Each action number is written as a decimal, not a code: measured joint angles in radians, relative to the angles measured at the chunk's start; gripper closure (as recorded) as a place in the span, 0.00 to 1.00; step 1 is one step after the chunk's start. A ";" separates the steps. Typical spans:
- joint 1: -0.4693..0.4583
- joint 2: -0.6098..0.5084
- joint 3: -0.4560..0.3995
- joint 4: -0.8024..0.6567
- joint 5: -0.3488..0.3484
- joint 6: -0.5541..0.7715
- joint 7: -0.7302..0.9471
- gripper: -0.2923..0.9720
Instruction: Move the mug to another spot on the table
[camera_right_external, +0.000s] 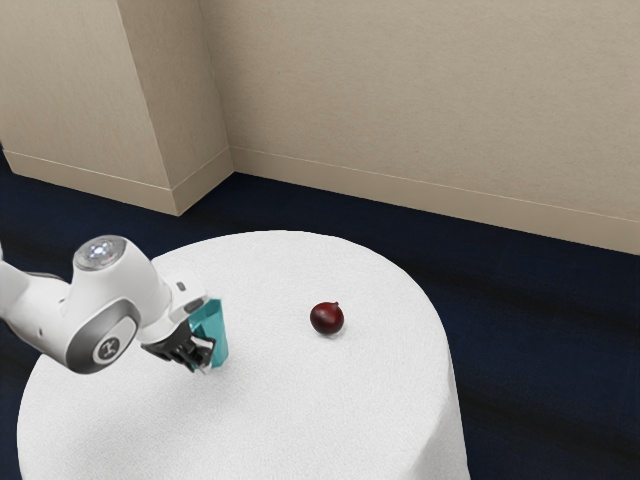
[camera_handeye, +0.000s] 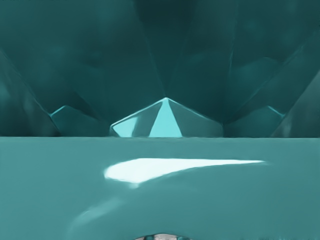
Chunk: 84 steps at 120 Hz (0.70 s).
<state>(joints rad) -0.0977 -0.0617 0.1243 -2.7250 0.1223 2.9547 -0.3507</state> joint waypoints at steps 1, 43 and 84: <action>0.000 0.000 0.000 0.000 0.000 0.000 0.000 0.79; -0.006 -0.025 -0.033 -0.016 0.002 -0.052 -0.041 0.40; -0.004 -0.173 -0.051 -0.032 0.004 -0.163 -0.111 0.27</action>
<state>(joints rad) -0.1012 -0.2351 0.0731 -2.7569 0.1267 2.7921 -0.4620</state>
